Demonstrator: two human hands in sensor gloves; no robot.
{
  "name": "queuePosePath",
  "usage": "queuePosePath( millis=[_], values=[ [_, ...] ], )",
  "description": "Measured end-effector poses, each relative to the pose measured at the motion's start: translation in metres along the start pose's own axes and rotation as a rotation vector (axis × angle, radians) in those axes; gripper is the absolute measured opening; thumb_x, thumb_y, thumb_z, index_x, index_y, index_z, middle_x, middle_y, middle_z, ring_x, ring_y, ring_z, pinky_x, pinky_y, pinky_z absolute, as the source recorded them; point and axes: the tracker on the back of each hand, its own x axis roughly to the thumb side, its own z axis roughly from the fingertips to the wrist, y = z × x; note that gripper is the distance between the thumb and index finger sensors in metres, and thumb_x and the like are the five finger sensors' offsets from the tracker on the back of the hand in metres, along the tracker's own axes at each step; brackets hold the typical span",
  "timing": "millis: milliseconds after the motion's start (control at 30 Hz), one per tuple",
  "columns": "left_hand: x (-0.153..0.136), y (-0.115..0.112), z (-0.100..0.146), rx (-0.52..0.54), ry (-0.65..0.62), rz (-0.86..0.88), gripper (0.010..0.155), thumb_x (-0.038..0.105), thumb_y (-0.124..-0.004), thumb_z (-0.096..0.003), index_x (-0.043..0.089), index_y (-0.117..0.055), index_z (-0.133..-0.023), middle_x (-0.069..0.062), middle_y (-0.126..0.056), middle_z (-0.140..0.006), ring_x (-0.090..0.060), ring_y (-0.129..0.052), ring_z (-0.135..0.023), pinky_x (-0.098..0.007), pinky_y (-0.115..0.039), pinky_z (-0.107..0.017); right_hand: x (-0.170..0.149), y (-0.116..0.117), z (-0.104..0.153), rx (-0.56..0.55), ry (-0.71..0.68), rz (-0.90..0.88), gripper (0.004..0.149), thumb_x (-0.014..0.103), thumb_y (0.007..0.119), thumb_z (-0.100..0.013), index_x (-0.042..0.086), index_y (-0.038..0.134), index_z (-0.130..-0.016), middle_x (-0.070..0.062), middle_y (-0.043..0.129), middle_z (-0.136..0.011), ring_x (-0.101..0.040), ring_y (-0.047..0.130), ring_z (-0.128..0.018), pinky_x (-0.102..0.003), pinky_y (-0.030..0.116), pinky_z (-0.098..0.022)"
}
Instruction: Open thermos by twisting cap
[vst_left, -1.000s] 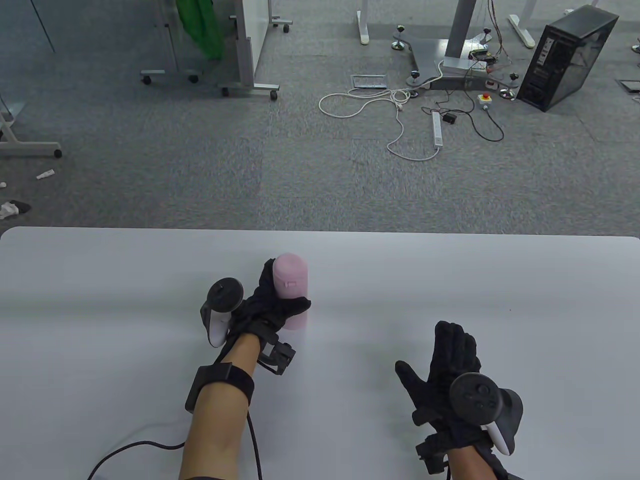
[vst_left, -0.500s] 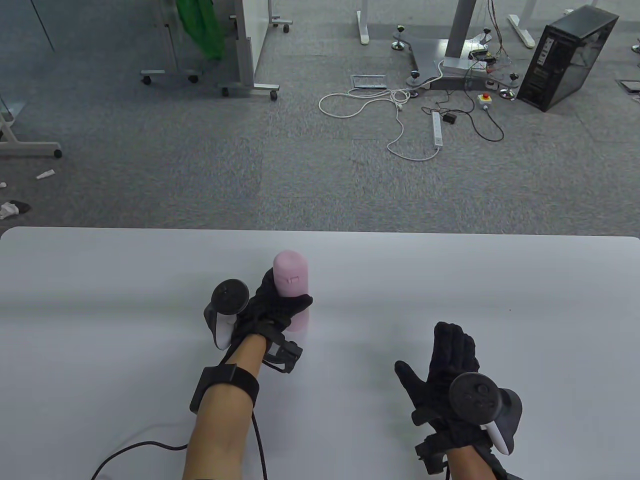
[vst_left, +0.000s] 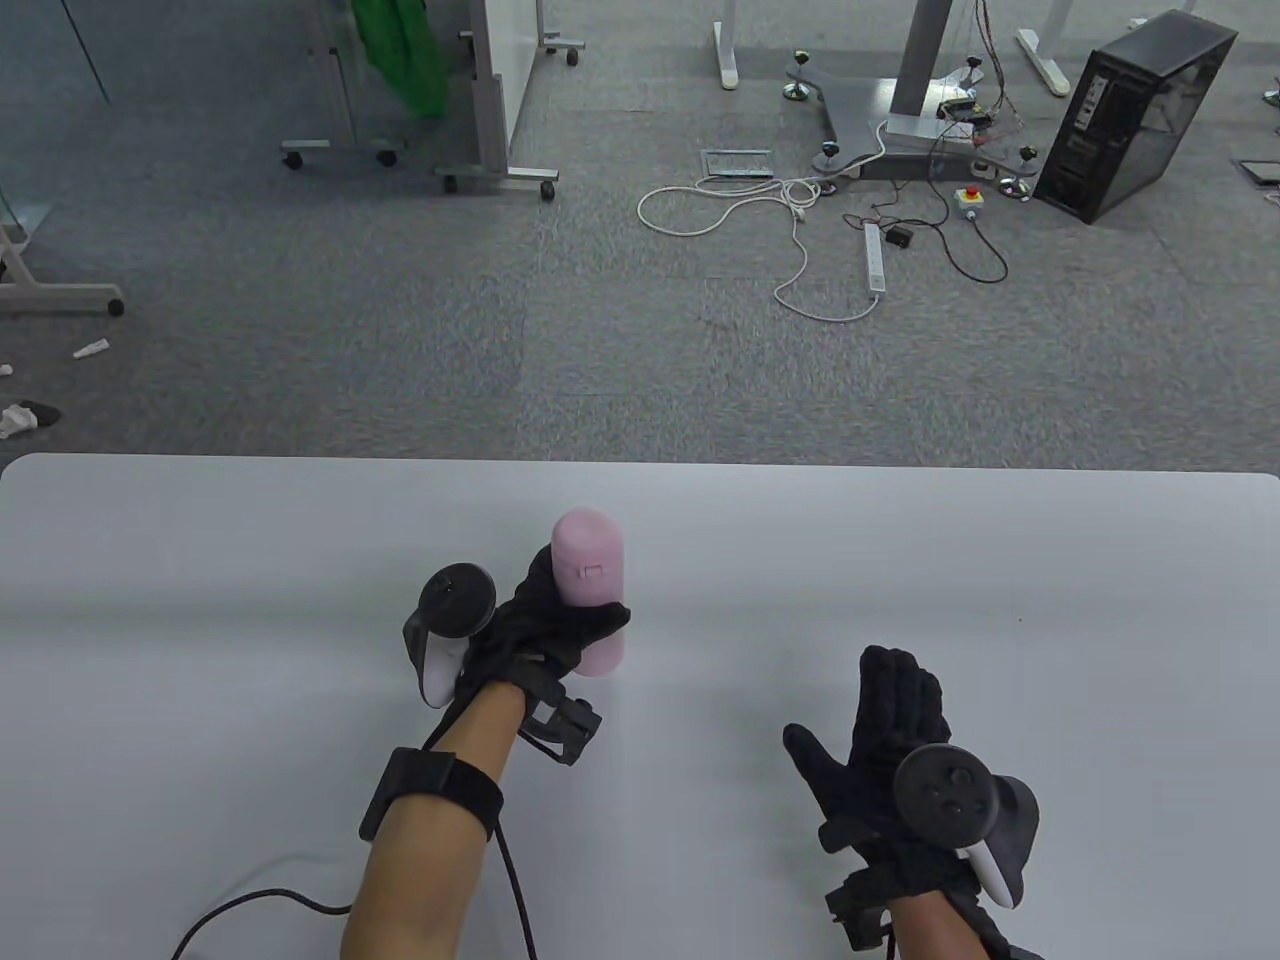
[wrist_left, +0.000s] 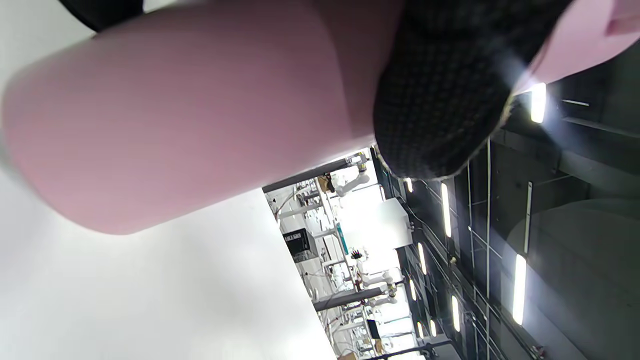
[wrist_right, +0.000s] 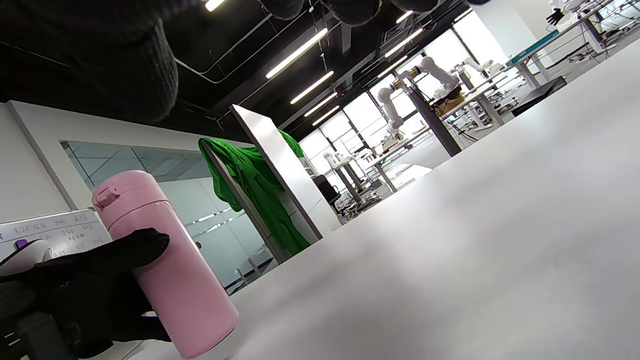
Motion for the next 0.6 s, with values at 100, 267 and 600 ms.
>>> queuePosePath(
  millis=[100, 267, 600],
  values=[
    [0.004, -0.003, 0.006, -0.019, -0.023, 0.000, 0.103, 0.041, -0.103, -0.0275, 0.016, -0.044, -0.109, -0.017, -0.053, -0.112, -0.050, -0.063, -0.097, -0.066, -0.067, -0.061, 0.001, 0.001, 0.000, 0.006, -0.002, -0.008, 0.102, 0.061, 0.080, -0.057, 0.012, 0.014, -0.116, -0.029, 0.014, -0.118, -0.060, 0.013, -0.102, -0.075, 0.022, -0.070],
    [0.011, -0.008, 0.018, -0.053, -0.071, -0.007, 0.103, 0.042, -0.103, -0.0277, 0.016, -0.044, -0.109, -0.017, -0.053, -0.111, -0.050, -0.064, -0.097, -0.066, -0.066, -0.061, 0.002, 0.002, 0.000, 0.014, -0.010, -0.013, 0.102, 0.061, 0.080, -0.057, 0.012, 0.014, -0.117, -0.029, 0.014, -0.118, -0.060, 0.014, -0.102, -0.075, 0.023, -0.070],
    [0.019, -0.023, 0.047, -0.133, -0.128, -0.005, 0.103, 0.043, -0.103, -0.0274, 0.015, -0.045, -0.108, -0.018, -0.055, -0.110, -0.050, -0.065, -0.096, -0.066, -0.066, -0.061, 0.007, 0.010, 0.001, 0.044, -0.030, -0.028, 0.101, 0.061, 0.080, -0.057, 0.012, 0.015, -0.117, -0.029, 0.014, -0.118, -0.060, 0.014, -0.102, -0.076, 0.023, -0.070]
  ],
)
